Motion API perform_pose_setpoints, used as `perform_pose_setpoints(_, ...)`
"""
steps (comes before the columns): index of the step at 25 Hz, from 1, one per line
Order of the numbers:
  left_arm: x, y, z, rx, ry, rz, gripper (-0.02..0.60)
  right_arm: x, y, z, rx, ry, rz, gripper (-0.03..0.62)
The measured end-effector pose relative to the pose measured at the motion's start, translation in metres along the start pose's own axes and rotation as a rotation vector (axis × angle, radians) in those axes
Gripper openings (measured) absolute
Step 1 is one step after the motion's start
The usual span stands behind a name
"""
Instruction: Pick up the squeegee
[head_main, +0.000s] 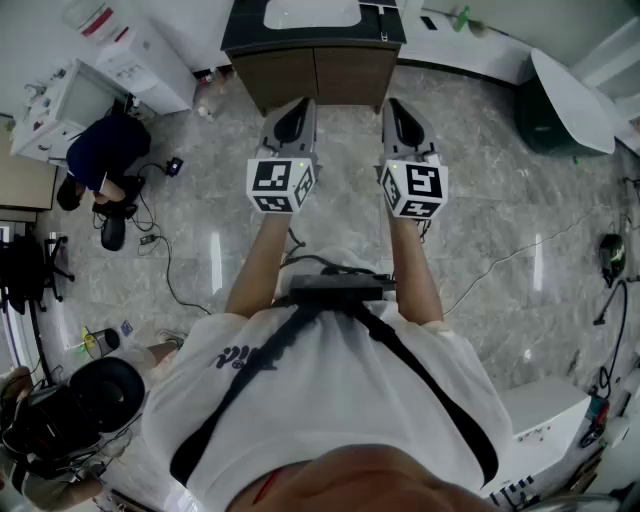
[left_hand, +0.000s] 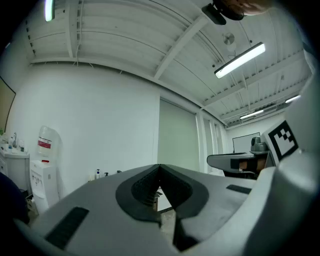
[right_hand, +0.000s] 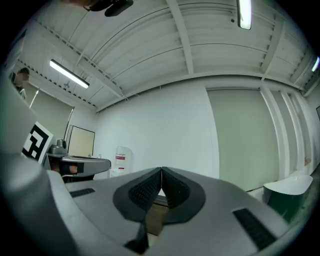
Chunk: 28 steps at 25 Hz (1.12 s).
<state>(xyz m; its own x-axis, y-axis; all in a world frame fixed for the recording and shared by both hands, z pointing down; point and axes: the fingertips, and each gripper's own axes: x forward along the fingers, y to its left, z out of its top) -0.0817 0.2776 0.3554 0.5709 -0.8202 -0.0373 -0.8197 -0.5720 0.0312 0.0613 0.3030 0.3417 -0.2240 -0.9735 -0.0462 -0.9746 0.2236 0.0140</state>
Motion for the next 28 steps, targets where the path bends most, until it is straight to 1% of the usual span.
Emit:
perform_pose_setpoints(4,0.022,-0.001,-0.008,-0.002,0.005,0.013,0.009,0.015,-0.016,-0.008,-0.003,0.013,0.017,0.008)
perform_pose_setpoints(8,0.031,-0.043,-0.014,0.022,0.009,0.007,0.009,0.001,-0.045,-0.013,0.037,0.016,0.031,0.008)
perform_pose_setpoints(10,0.027,-0.049,-0.016,0.031,0.016,0.012,0.009,-0.001,-0.043,-0.018,0.063,0.016,0.048,0.008)
perform_pose_setpoints(16,-0.011,-0.009,-0.014,0.026,0.008,0.075,0.009,0.016,0.020,-0.025,0.105,-0.001,0.128,0.008)
perform_pose_setpoints(19,-0.022,0.015,-0.009,0.032,-0.010,0.098,0.009,0.028,0.049,-0.019,0.092,-0.021,0.159,0.007)
perform_pose_setpoints(24,-0.034,0.059,-0.001,-0.012,-0.058,0.106,0.009,0.058,0.082,-0.024,0.071,0.018,0.148,0.008)
perform_pose_setpoints(26,-0.036,0.082,0.002,0.004,-0.072,0.107,0.009,0.075,0.101,-0.022,0.048,0.019,0.146,0.008)
perform_pose_setpoints(28,-0.036,0.107,0.003,0.022,-0.068,0.114,0.009,0.093,0.118,-0.020,0.051,0.010,0.139,0.008)
